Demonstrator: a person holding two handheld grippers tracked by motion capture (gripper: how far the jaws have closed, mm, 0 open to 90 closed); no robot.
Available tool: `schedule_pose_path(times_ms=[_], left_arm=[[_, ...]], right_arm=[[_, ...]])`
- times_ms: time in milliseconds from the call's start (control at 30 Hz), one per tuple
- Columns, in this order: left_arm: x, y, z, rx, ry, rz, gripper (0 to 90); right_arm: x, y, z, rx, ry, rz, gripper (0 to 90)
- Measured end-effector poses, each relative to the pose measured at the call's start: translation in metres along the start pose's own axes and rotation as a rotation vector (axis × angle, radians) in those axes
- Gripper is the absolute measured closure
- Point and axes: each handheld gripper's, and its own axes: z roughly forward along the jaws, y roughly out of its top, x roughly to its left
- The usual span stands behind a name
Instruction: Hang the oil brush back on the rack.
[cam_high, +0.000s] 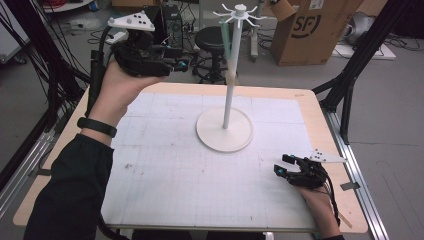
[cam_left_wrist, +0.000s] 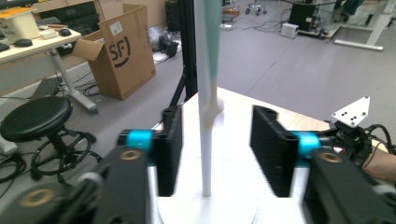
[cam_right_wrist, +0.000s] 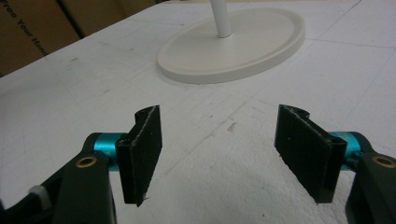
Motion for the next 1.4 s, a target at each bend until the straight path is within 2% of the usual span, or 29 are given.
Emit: schedule_pose_path(times_ms=[200, 300, 400, 667, 833, 900, 1000, 1133, 1200, 1400], left_arm=[[0.003, -0.039, -0.007, 0.007, 0.017, -0.009, 40.0], [0.005, -0.065, -0.015, -0.018, 0.001, -0.029, 35.0], [0.005, -0.093, -0.023, -0.012, 0.010, -0.026, 31.0], [0.005, -0.168, -0.041, 0.034, 0.052, -0.013, 24.9], [0.005, -0.208, -0.051, 0.034, 0.068, -0.045, 23.9], [0.005, -0.222, -0.054, 0.049, 0.091, -0.042, 23.6], [0.004, -0.240, -0.054, 0.044, 0.105, -0.052, 23.4], [0.003, -0.262, -0.051, 0.034, 0.099, -0.079, 22.2], [0.002, -0.271, -0.047, 0.057, 0.110, -0.082, 21.5], [0.001, -0.292, -0.042, 0.052, 0.116, -0.111, 21.4]], right_arm=[[0.000, 0.000, 0.000, 0.000, 0.000, 0.001, 31.6], [0.000, 0.000, 0.000, -0.001, -0.001, 0.000, 31.6], [0.000, 0.000, 0.000, 0.000, -0.002, 0.000, 31.6], [0.000, 0.000, 0.000, 0.001, -0.006, 0.002, 31.6], [0.000, 0.000, 0.000, -0.001, -0.009, -0.002, 31.5], [0.000, 0.000, 0.000, 0.001, -0.009, -0.002, 31.4], [0.000, 0.000, 0.000, 0.000, -0.010, -0.008, 31.0], [0.000, 0.000, 0.000, 0.000, -0.010, -0.005, 30.7], [0.000, 0.000, 0.000, -0.003, -0.009, -0.005, 30.5], [0.000, 0.000, 0.000, -0.001, -0.009, -0.008, 30.0]])
